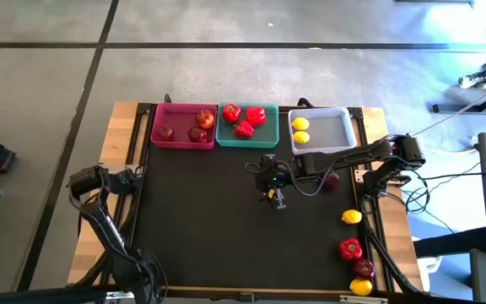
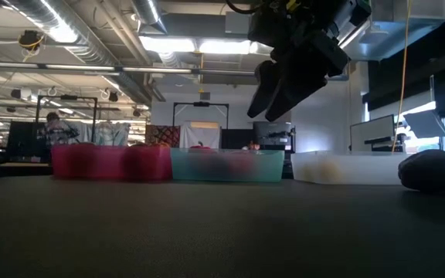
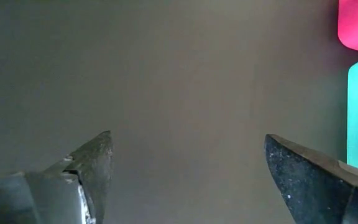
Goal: Sort produce into baskets
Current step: Put the lemon into the white bin
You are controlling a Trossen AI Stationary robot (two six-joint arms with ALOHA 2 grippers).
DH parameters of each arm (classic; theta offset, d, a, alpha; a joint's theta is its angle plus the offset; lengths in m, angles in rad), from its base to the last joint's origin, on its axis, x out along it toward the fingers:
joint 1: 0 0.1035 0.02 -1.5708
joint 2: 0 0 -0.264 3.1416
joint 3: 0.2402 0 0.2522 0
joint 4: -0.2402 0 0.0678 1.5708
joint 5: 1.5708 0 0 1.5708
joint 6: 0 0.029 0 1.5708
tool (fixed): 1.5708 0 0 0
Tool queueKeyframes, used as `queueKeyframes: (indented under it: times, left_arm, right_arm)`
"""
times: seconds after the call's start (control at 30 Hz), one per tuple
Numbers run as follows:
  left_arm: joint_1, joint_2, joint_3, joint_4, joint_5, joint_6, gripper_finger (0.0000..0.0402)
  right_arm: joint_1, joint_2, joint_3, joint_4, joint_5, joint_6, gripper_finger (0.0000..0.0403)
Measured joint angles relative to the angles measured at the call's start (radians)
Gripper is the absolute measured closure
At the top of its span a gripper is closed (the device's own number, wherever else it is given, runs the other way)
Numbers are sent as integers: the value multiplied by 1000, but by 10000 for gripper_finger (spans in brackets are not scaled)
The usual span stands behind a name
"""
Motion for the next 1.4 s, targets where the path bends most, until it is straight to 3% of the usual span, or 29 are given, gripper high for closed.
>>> queueKeyframes:
  times: [0.2,0.43,0.63,0.9,1.4]
  left_arm:
    - [28,-3,-1,-6,16,-95,213]
    - [87,-85,5,-100,23,-77,210]
    - [151,-174,6,-135,-111,36,210]
    - [274,-259,7,-127,-322,349,209]
    - [569,-281,7,-111,-828,1240,208]
  right_arm:
    - [0,0,0,-3,9,21,56]
    - [0,0,0,-1,44,20,56]
    - [0,0,0,-12,44,25,56]
    - [0,0,0,-108,-28,22,56]
    - [0,0,-104,15,-125,48,56]
